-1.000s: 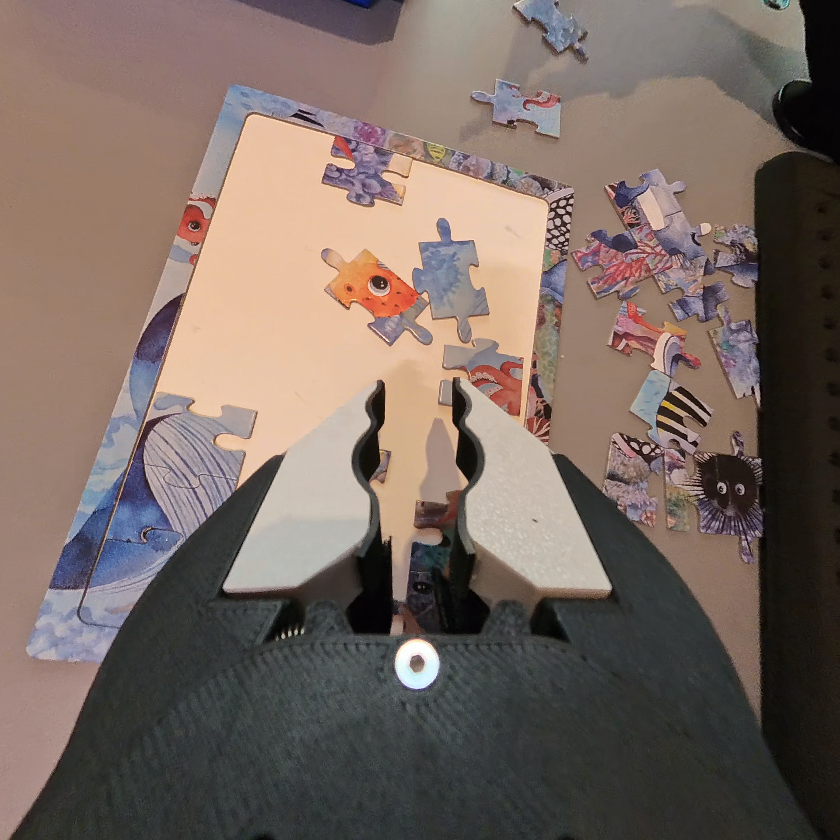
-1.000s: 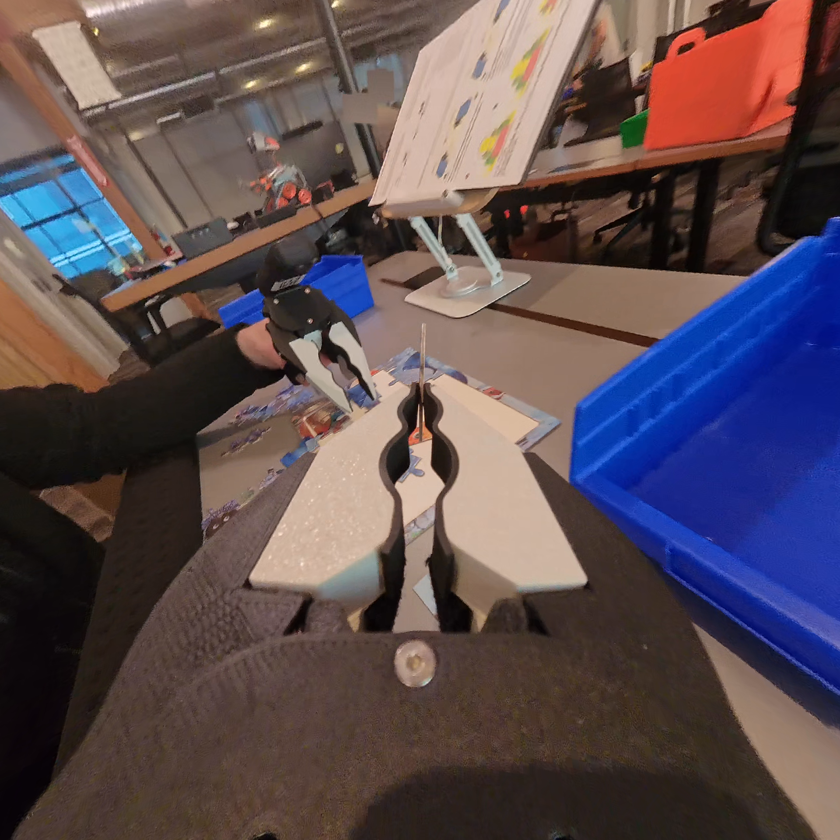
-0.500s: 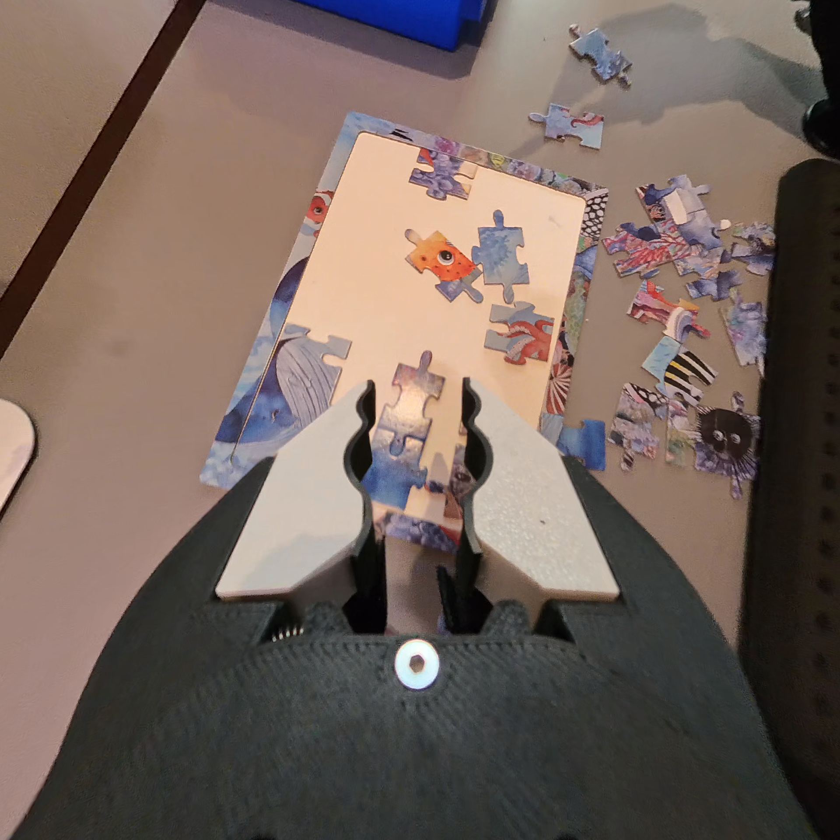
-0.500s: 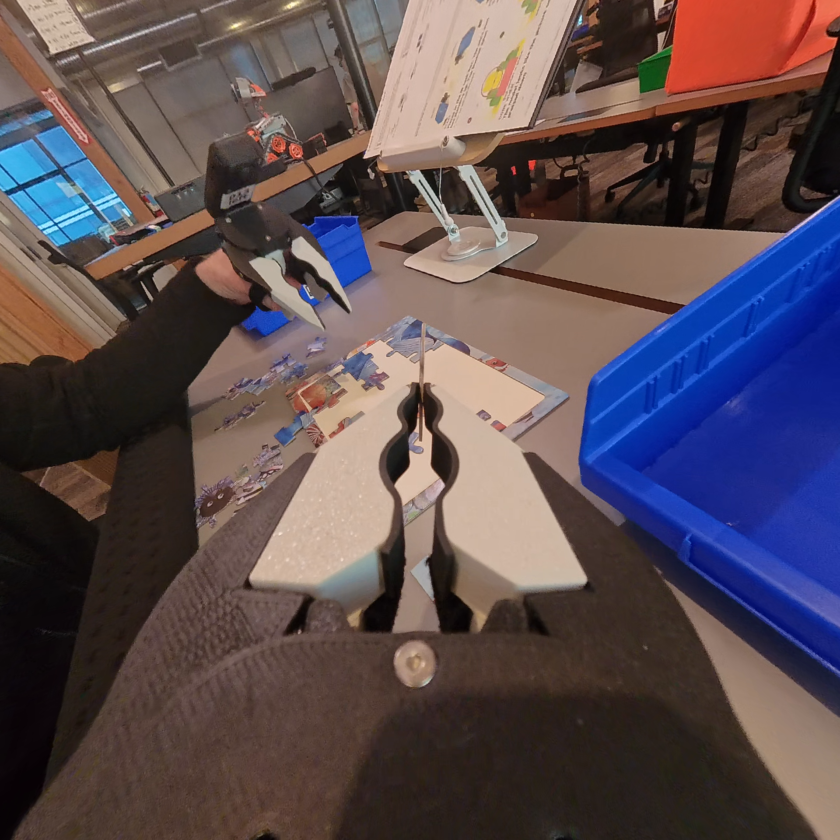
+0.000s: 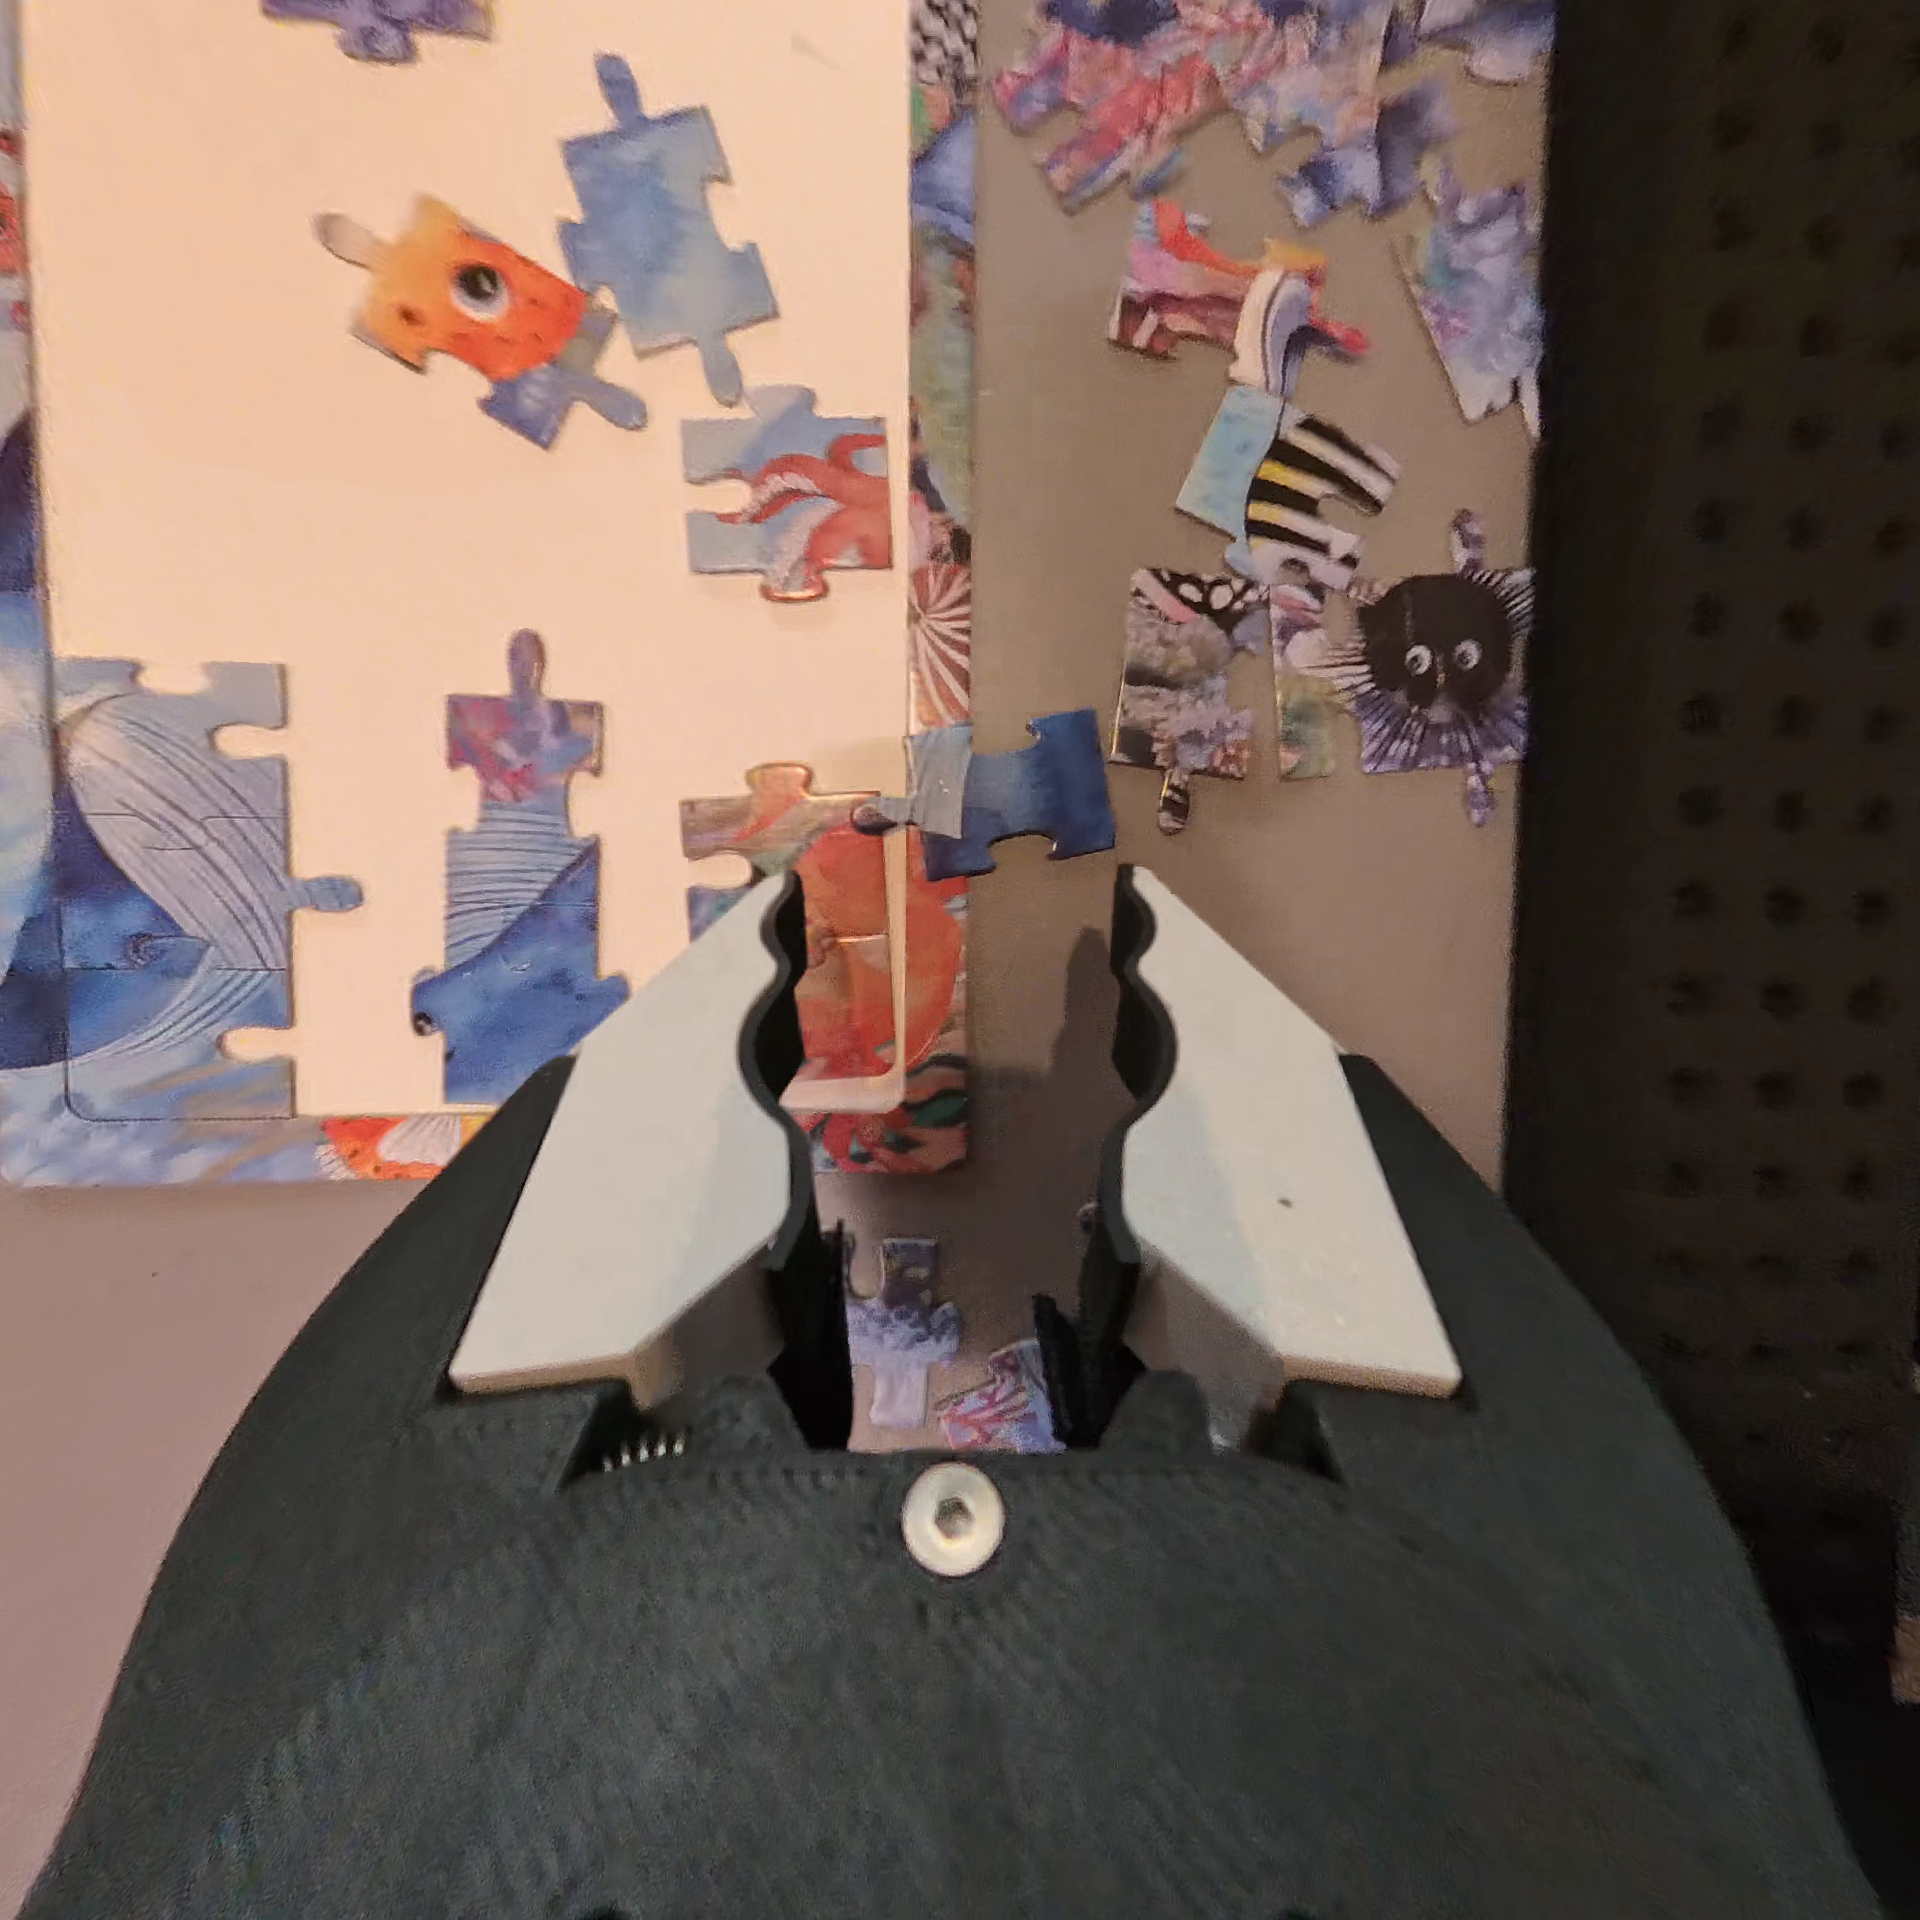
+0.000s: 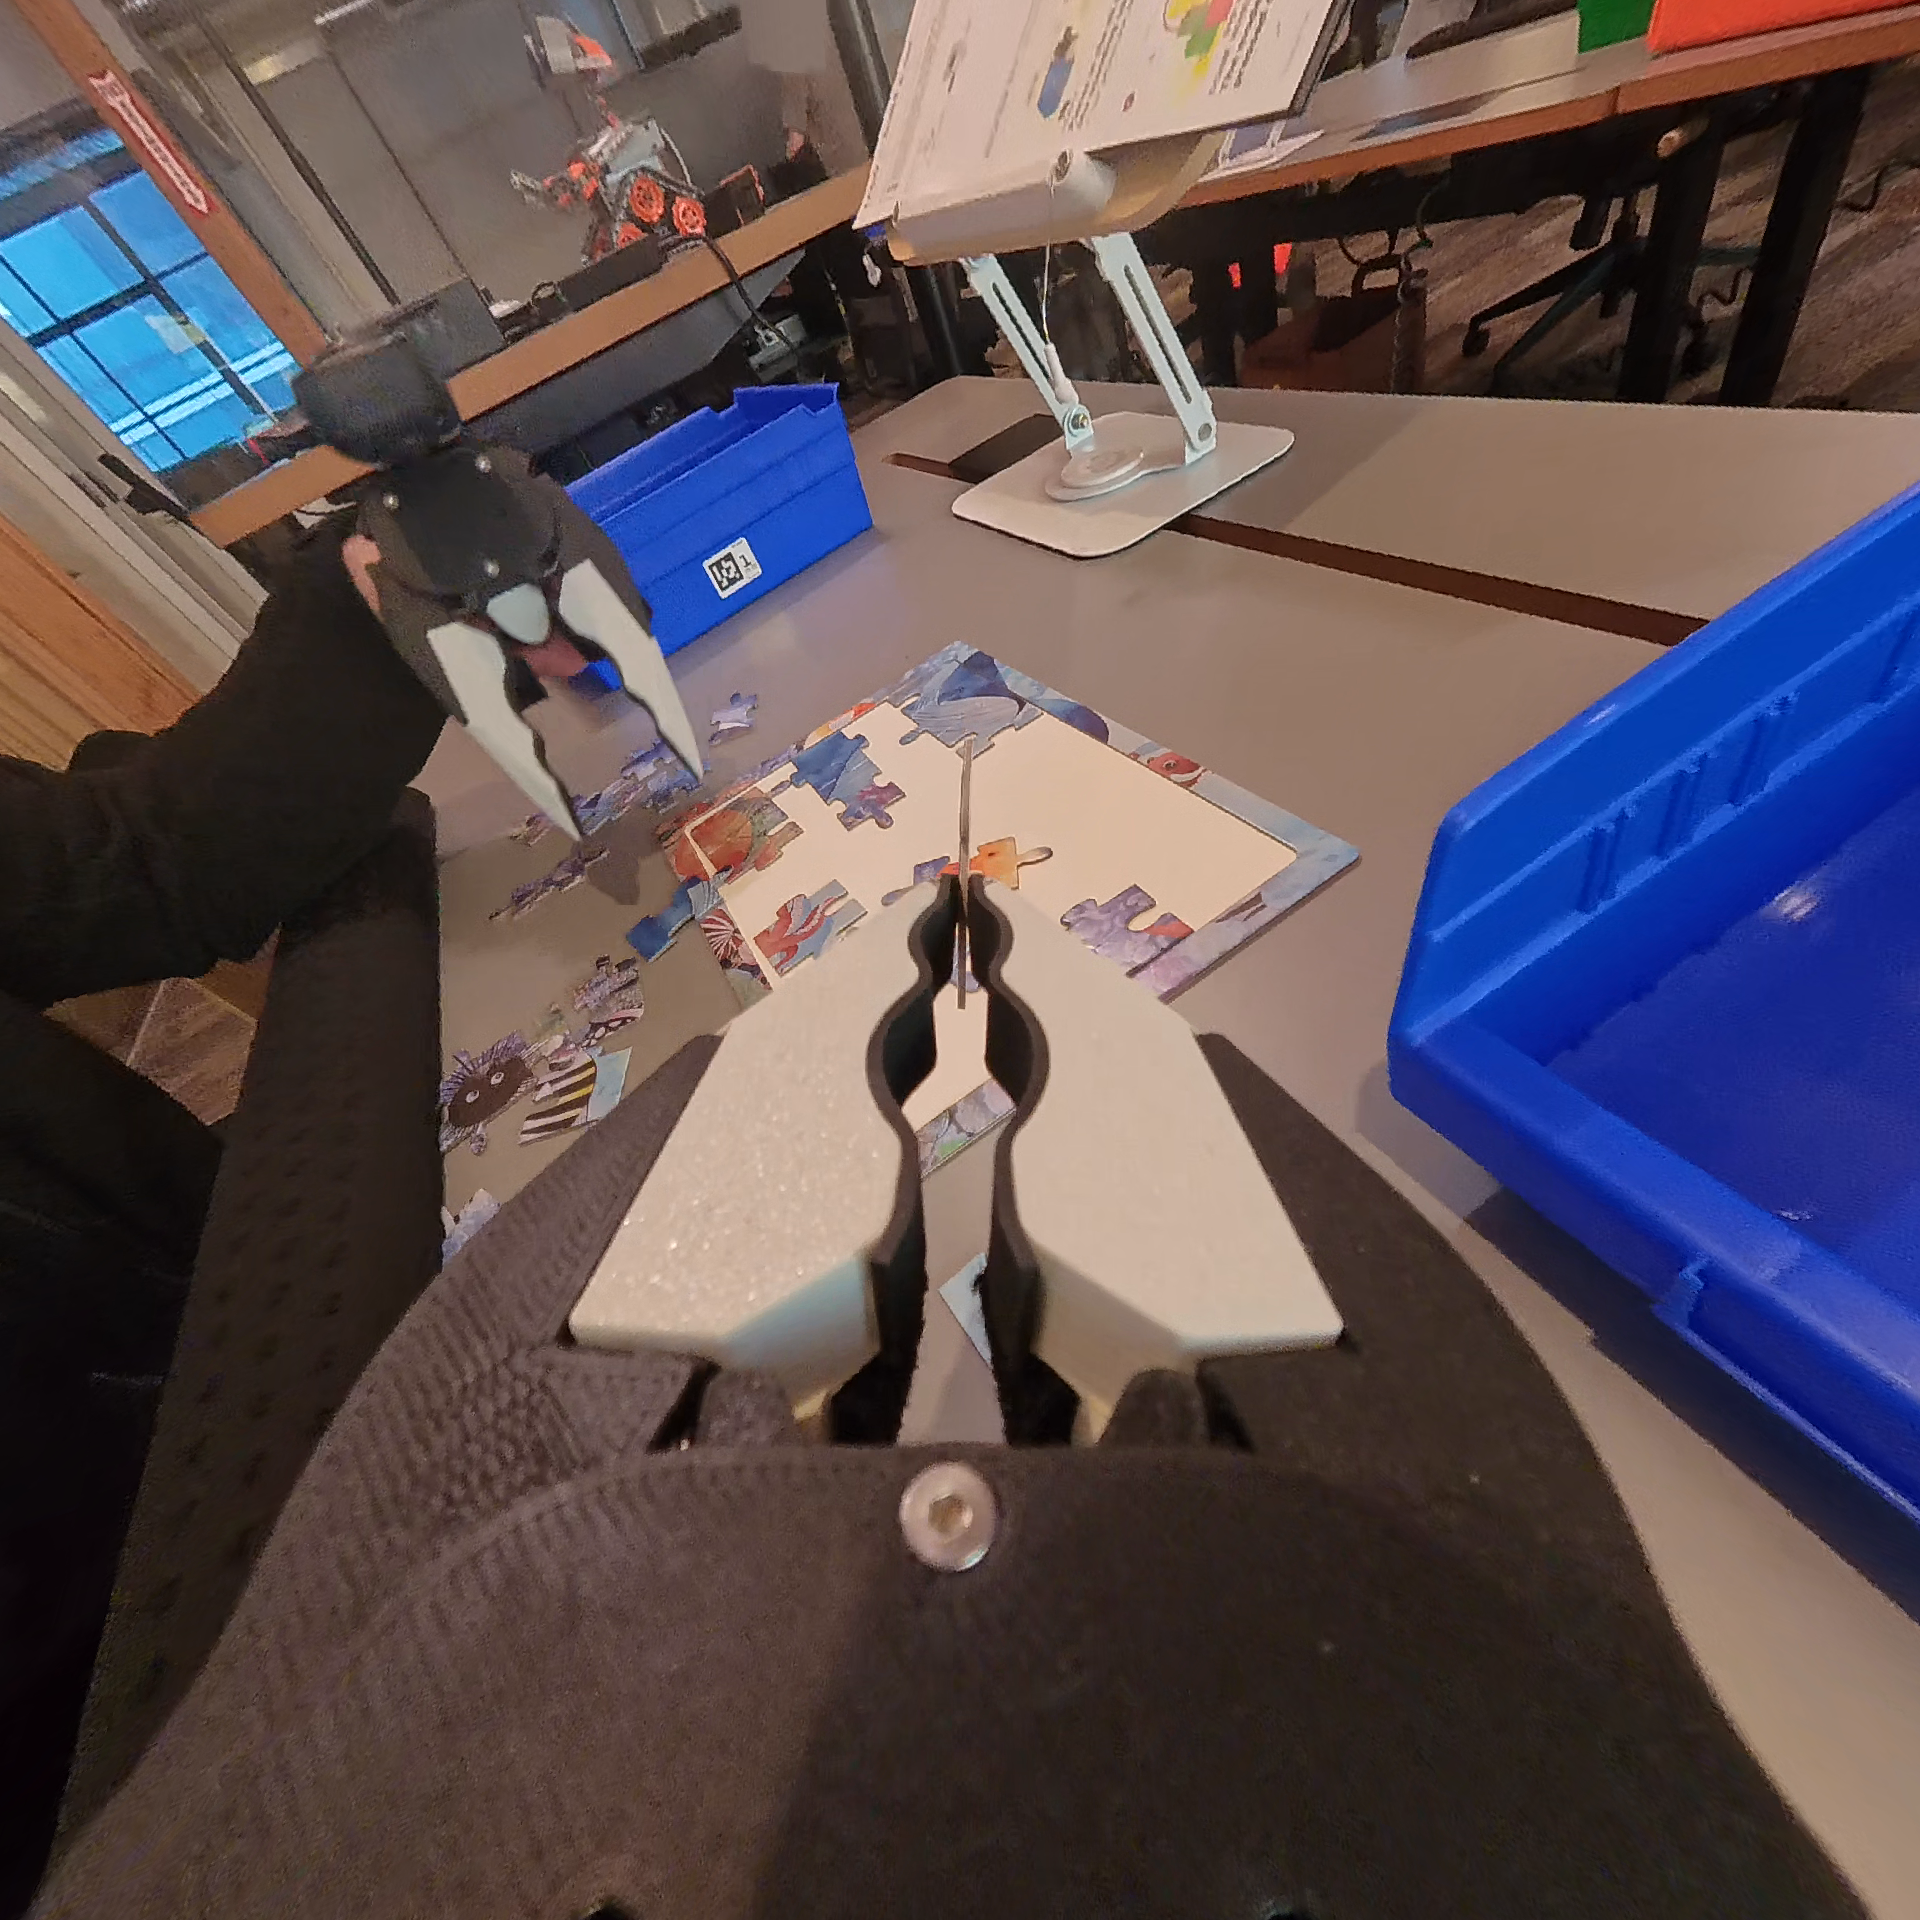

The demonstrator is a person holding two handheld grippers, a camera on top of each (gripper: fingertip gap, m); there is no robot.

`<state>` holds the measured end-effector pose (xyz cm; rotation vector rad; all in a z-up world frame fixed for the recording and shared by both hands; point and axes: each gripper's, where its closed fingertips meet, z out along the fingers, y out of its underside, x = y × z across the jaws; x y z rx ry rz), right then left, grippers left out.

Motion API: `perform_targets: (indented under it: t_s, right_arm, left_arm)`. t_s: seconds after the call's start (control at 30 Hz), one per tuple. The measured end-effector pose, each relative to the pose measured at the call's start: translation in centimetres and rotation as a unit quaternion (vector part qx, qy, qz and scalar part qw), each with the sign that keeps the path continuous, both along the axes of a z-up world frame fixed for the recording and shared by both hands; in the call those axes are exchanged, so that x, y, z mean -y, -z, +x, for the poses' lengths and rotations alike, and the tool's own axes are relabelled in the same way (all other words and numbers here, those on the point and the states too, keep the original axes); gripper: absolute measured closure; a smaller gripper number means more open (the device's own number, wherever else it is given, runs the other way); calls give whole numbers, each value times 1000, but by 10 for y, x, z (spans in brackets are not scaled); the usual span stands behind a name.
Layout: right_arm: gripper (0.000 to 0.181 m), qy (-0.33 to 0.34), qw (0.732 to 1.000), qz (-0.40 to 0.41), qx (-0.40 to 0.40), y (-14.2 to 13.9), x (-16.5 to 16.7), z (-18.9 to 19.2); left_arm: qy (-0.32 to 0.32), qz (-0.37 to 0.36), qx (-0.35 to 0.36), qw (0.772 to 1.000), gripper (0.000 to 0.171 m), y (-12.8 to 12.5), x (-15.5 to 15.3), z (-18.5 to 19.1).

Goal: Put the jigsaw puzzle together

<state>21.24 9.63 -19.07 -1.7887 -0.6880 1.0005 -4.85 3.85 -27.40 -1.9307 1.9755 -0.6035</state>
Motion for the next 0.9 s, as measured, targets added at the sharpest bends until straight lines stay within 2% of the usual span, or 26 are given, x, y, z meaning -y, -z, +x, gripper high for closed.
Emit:
perform_targets:
  t_s: [0.07, 0.17, 0.3, 0.37, 0.43, 0.77, 0.9]
  right_arm:
    - [181, -5, 1000, -1, 7, 2, 0, -4]
    - [181, -15, 1000, 2, 17, 4, 2, -11]
    - [181, -21, 1000, 0, 23, 8, 3, -16]
    - [181, -22, 999, -1, 27, 9, 3, -17]
    - [181, -24, 999, -1, 28, 10, 3, -18]
    - [181, -33, 999, -4, 38, 15, 4, -23]
    - [181, -37, 998, -4, 40, 17, 5, -25]
  left_arm:
    - [-8, 29, -8, 1000, 106, 11, 3, 2]
    - [-9, 43, 4, 999, 107, 19, 11, 11]
    - [-15, 52, -18, 998, 109, 40, 12, 10]
    - [-18, 32, 0, 999, 116, 37, 17, 14]
    - [-28, 45, 1, 999, 125, 40, 14, 14]
    - [-37, 75, 8, 996, 126, 37, 6, 17]
    - [-50, 85, 27, 995, 126, 24, -7, 14]
